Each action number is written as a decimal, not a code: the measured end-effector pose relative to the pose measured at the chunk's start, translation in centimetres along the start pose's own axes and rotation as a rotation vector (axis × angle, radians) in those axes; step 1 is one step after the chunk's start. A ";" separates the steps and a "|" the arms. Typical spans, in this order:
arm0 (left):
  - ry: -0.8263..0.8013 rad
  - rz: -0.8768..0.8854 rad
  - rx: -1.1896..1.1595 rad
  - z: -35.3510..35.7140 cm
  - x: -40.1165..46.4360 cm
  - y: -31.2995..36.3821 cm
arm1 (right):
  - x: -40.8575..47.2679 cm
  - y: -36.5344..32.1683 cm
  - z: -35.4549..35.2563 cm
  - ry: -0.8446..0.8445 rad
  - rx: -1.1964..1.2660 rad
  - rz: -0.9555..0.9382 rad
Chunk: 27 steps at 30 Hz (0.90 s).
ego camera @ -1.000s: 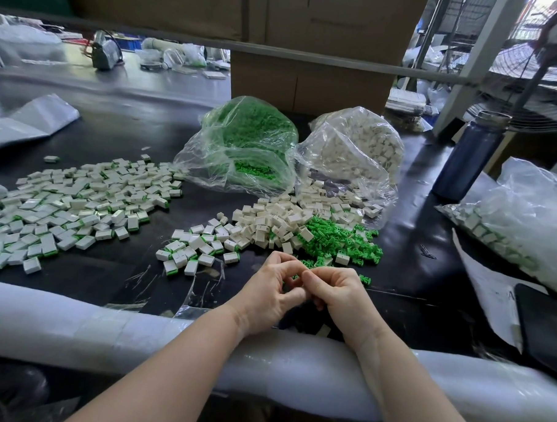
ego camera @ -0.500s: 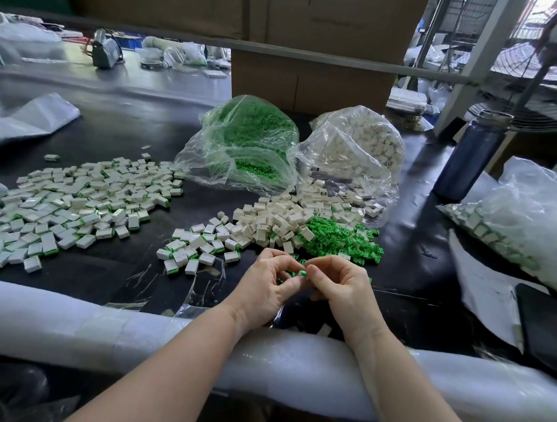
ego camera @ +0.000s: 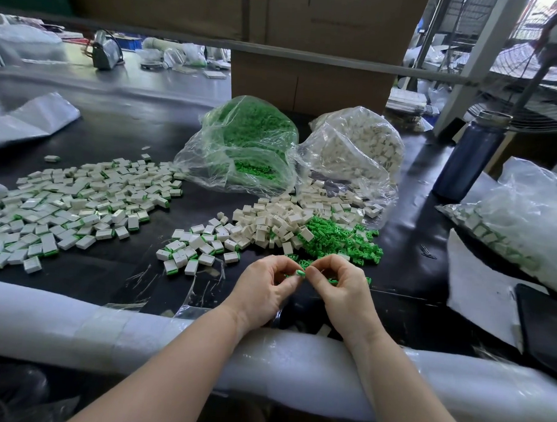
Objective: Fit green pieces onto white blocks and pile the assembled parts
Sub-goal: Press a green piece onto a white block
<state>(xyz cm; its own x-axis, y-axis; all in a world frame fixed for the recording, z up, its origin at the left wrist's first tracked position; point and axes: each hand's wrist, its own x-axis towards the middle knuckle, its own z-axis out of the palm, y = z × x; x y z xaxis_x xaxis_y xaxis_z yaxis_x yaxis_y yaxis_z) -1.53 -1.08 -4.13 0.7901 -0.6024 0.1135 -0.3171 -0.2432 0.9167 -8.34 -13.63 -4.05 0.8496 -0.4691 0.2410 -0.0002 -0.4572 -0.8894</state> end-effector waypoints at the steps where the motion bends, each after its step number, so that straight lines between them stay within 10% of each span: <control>1: 0.028 -0.012 -0.016 0.0 0.0 0.0 | 0.0 0.0 0.0 0.033 -0.007 0.005; 12: 0.569 -0.143 0.149 -1.1 0.5 -1.1 | 0.8 1.6 -0.5 0.323 -0.375 0.195; 27: 0.381 -0.247 0.365 -0.6 0.5 -0.9 | 1.3 2.5 -0.1 0.200 -0.545 0.266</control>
<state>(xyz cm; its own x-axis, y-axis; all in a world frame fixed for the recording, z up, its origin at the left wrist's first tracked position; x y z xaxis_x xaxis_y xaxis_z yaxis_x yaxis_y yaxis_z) -0.55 -0.65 -4.70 0.9753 -0.1947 0.1045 -0.2059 -0.6289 0.7498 -7.31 -15.48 -5.91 0.6690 -0.7272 0.1535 -0.5105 -0.5997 -0.6162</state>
